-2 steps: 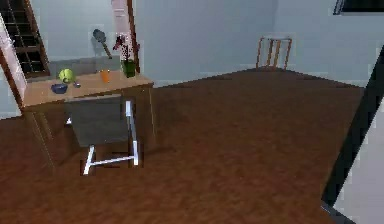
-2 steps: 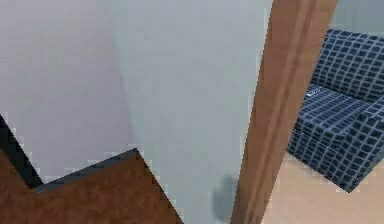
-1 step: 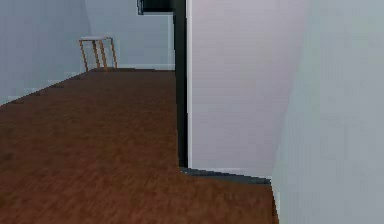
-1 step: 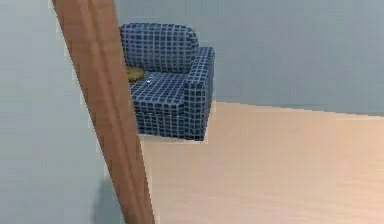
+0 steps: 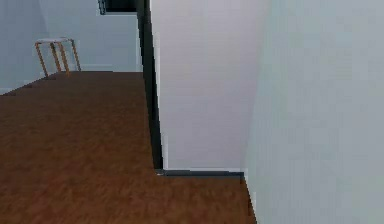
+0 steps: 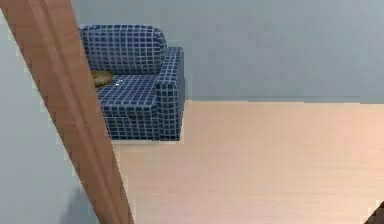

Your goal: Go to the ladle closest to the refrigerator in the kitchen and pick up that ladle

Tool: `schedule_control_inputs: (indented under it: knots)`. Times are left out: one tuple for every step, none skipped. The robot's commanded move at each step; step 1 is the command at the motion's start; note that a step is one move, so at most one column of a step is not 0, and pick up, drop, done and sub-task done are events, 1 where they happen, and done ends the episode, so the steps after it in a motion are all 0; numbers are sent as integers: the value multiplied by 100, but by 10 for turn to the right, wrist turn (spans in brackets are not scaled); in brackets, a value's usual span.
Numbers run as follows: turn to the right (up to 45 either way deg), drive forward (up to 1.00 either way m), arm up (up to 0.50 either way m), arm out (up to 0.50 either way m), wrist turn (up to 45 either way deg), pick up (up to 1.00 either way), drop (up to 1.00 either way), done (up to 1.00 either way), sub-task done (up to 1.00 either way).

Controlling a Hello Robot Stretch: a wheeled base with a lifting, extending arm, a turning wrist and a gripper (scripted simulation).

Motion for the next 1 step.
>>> schedule_control_inputs:
  knots:
    - [0, 80, 0, 0, 0, 0, 0, 0, 0]
